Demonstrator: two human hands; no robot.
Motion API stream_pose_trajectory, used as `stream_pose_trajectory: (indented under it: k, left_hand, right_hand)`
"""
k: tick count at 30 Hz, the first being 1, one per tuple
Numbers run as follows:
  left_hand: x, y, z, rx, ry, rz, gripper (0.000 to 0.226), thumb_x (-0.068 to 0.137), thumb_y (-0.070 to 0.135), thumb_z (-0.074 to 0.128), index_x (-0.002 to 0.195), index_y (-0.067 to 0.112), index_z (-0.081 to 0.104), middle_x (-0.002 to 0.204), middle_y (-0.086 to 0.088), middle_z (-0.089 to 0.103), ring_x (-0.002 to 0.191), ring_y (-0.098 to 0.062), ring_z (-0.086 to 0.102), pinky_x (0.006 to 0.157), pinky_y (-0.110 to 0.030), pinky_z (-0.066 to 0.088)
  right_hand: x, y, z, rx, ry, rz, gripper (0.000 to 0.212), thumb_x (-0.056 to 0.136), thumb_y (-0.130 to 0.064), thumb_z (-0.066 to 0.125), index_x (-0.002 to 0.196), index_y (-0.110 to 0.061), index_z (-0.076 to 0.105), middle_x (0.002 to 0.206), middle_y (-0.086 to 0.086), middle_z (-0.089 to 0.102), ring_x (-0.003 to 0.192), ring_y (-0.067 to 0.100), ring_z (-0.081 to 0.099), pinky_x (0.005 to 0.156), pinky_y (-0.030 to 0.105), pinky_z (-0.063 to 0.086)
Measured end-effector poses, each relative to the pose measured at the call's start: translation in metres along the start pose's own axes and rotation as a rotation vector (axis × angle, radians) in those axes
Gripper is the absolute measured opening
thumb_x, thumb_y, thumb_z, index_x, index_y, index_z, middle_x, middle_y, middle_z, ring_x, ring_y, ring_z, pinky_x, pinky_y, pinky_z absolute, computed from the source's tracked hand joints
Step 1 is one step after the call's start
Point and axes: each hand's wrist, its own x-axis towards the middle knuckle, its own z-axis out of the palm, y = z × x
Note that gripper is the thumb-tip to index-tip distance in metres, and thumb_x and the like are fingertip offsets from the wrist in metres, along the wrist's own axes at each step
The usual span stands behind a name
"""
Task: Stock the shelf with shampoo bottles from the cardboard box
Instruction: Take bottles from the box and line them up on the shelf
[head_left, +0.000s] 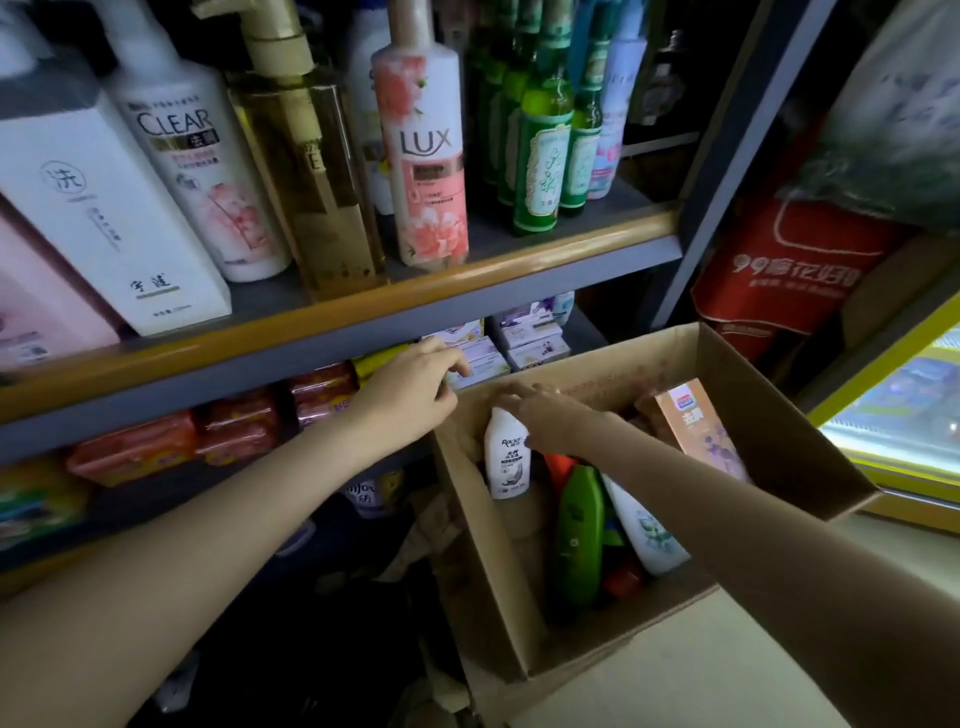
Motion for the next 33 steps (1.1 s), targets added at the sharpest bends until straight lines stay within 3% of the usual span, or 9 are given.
stream_pose_trajectory:
  k: [3,7,13,16,20,23,27,29,33]
  left_hand:
    - [-0.003,-0.007,0.002,-0.013,0.021,-0.009,0.026,0.086,0.006,0.048,0.108,0.013,0.06,0.113,-0.004,0.054,0.101,-0.018,0.055,0.079,-0.027,0.041]
    - [-0.008,-0.01,0.011,-0.009,-0.004,-0.026,0.026,0.086,0.008,0.048,0.108,0.014,0.059,0.112,-0.003,0.054,0.103,-0.018,0.055,0.078,-0.027,0.04]
    - [-0.01,-0.001,0.005,0.028,-0.295,-0.022,0.038,0.084,0.016,0.056,0.122,0.014,0.051,0.123,-0.007,0.051,0.11,-0.023,0.052,0.091,-0.034,0.044]
    - [-0.015,0.008,-0.016,-0.185,-0.405,-0.081,0.042,0.084,0.018,0.062,0.124,0.012,0.05,0.124,-0.005,0.057,0.11,-0.02,0.056,0.096,-0.032,0.046]
    - [-0.03,0.026,-0.077,-0.582,-0.446,-0.053,0.026,0.084,0.014,0.064,0.107,0.024,0.057,0.111,0.007,0.063,0.106,-0.011,0.058,0.095,-0.028,0.047]
    - [-0.049,0.033,-0.141,-0.736,-0.306,-0.02,0.024,0.081,0.015,0.064,0.103,0.022,0.058,0.107,0.005,0.066,0.102,-0.01,0.062,0.086,-0.02,0.05]
    - [-0.081,0.028,-0.22,-0.778,0.066,0.031,0.016,0.078,0.028,0.063,0.093,0.023,0.062,0.079,0.012,0.073,0.079,-0.004,0.067,0.07,-0.017,0.051]
    - [-0.095,0.023,-0.253,-0.732,0.226,0.051,0.021,0.078,0.036,0.063,0.097,0.028,0.062,0.091,0.011,0.072,0.087,-0.006,0.068,0.075,-0.021,0.053]
    - [-0.121,0.014,-0.3,-0.665,0.481,0.082,0.03,0.077,0.042,0.066,0.104,0.03,0.062,0.099,0.007,0.071,0.092,-0.009,0.068,0.079,-0.029,0.053]
  right_hand:
    - [0.007,-0.005,0.003,-0.114,0.013,-0.01,0.061,0.089,-0.004,0.053,0.143,-0.013,0.026,0.149,0.013,0.022,0.134,0.036,0.03,0.105,0.046,0.038]
    - [0.005,-0.014,0.001,-0.189,-0.034,-0.101,0.043,0.088,-0.017,0.058,0.13,-0.013,0.049,0.14,0.014,0.033,0.127,0.031,0.036,0.102,0.039,0.038]
    - [-0.02,-0.018,-0.05,0.013,-0.185,-0.119,0.05,0.079,-0.017,0.071,0.125,-0.011,0.053,0.126,0.011,0.05,0.114,0.03,0.054,0.095,0.035,0.046]
    - [-0.046,-0.027,-0.113,0.076,-0.196,-0.148,0.042,0.077,-0.023,0.074,0.115,-0.014,0.061,0.105,0.002,0.057,0.079,0.021,0.066,0.08,0.033,0.053]
    - [-0.09,-0.056,-0.209,0.262,-0.091,-0.271,0.014,0.08,-0.027,0.071,0.092,-0.02,0.068,0.087,-0.006,0.068,0.074,0.01,0.064,0.064,0.02,0.049]
    - [-0.115,-0.082,-0.264,0.493,0.101,-0.356,0.008,0.084,-0.018,0.067,0.09,-0.014,0.066,0.087,0.0,0.064,0.064,0.0,0.058,0.057,0.013,0.048]
    - [-0.125,-0.121,-0.307,0.884,0.374,-0.465,0.021,0.091,-0.026,0.058,0.1,-0.007,0.062,0.093,0.008,0.059,0.083,0.017,0.058,0.074,0.026,0.049]
    - [-0.125,-0.141,-0.319,0.992,0.384,-0.504,0.038,0.094,-0.035,0.05,0.11,-0.002,0.06,0.097,0.008,0.063,0.09,0.02,0.061,0.083,0.03,0.049]
    - [-0.121,-0.178,-0.324,1.054,0.246,-0.571,0.053,0.09,-0.05,0.041,0.121,-0.011,0.058,0.119,0.008,0.066,0.113,0.02,0.062,0.097,0.036,0.049]
